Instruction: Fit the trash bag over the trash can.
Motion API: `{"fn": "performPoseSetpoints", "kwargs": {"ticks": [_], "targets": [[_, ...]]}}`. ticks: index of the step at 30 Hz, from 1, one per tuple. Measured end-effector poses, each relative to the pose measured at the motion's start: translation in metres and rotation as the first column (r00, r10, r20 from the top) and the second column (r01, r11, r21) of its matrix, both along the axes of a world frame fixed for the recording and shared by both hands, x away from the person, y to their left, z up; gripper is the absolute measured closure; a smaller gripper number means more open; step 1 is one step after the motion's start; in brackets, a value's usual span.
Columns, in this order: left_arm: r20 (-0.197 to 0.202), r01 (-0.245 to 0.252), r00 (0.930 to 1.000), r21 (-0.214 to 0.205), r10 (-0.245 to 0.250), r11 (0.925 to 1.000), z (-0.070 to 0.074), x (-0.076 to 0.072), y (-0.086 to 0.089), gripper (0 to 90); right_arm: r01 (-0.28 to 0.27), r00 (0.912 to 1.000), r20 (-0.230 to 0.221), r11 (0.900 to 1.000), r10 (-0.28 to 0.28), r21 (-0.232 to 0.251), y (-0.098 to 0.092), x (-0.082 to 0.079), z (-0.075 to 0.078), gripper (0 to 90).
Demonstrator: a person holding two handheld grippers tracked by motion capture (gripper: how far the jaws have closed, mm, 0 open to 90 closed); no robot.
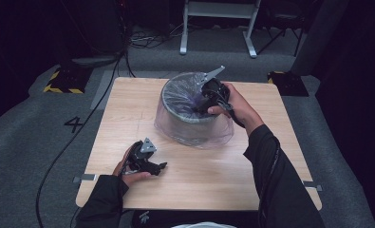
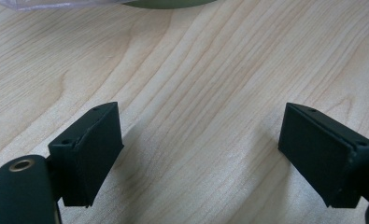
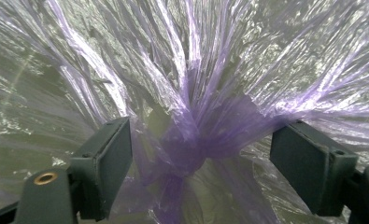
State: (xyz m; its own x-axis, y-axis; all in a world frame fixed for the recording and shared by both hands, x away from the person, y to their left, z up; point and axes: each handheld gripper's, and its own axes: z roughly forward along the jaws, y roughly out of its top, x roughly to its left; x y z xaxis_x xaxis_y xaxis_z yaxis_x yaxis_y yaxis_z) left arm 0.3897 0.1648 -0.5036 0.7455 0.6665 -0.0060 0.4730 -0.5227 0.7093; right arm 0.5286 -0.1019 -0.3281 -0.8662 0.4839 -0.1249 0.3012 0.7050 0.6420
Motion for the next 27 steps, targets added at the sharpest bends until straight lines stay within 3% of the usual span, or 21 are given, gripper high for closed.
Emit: {"fn": "performPoseSetpoints", "kwargs": {"ticks": [7, 12, 27], "targets": [[0.0, 0.0, 1.0, 0.0, 0.0, 1.0, 0.0, 0.0, 0.0, 13.1, 0.007, 0.9997, 0.024, 0.9995, -0.008, 0.032, -0.006, -0.004, 0.005, 20.8], [0.0, 0.0, 1.0, 0.0, 0.0, 1.0, 0.0, 0.0, 0.0, 13.1, 0.019, 0.9973, 0.07, 0.997, -0.024, 0.076, -0.011, -0.006, 0.01, 20.9], [0.0, 0.0, 1.0, 0.0, 0.0, 1.0, 0.0, 0.0, 0.0, 13.1, 0.043, 0.9953, 0.08, 0.9896, -0.055, 0.137, -0.023, -0.006, 0.008, 20.8]]}}
